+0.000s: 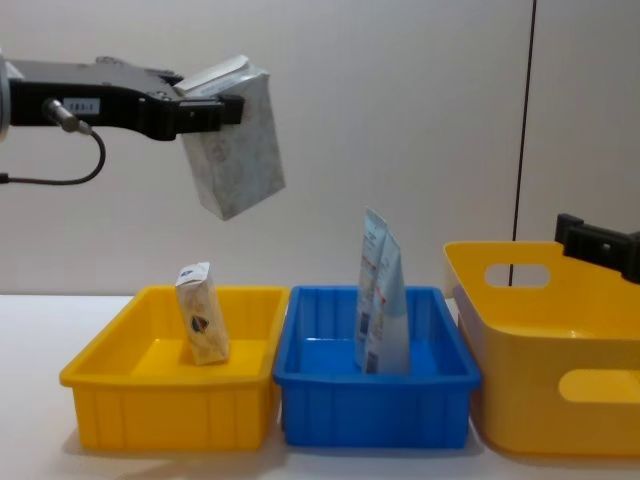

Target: Bimanual collaborative sorting of washing and personal care products

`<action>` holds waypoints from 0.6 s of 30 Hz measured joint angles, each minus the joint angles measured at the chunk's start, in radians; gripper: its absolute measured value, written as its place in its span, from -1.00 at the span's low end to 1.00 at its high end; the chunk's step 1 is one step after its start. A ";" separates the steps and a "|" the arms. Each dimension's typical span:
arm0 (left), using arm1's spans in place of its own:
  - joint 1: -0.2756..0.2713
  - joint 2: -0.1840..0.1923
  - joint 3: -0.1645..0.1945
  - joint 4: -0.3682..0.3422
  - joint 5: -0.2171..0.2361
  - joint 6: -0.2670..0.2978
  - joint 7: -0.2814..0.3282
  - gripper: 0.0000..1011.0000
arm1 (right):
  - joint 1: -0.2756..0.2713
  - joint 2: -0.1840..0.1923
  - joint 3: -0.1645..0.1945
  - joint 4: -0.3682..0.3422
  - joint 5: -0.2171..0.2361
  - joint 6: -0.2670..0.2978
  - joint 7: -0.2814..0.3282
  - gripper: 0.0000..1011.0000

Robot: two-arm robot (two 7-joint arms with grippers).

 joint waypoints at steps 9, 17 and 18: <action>-0.042 0.026 0.033 0.007 -0.036 -0.027 -0.123 -0.24 | 0.000 0.000 0.000 0.000 0.000 0.000 0.000 0.98; -0.086 0.026 0.077 0.024 -0.057 -0.052 -0.221 -0.24 | 0.000 0.000 0.000 0.000 0.000 0.000 0.000 0.98; -0.097 0.022 0.089 0.029 -0.060 -0.057 -0.238 -0.24 | 0.000 0.000 0.000 0.000 0.000 0.000 0.000 0.98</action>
